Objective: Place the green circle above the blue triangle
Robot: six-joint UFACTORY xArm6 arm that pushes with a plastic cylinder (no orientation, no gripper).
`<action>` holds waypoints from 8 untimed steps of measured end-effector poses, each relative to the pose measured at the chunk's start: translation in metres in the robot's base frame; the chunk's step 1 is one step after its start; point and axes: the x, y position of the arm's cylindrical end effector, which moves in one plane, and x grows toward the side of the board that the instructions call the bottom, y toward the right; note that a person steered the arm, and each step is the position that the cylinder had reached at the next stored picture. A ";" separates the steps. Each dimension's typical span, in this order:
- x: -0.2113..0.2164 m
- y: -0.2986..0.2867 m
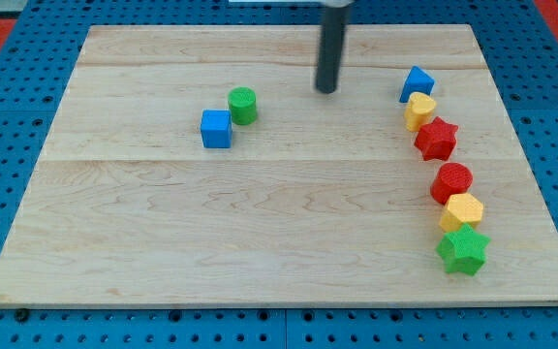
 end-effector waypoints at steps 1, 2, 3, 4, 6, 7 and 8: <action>0.059 -0.041; 0.054 -0.115; 0.018 -0.102; 0.001 -0.096; -0.018 0.016; -0.046 0.049; -0.062 0.022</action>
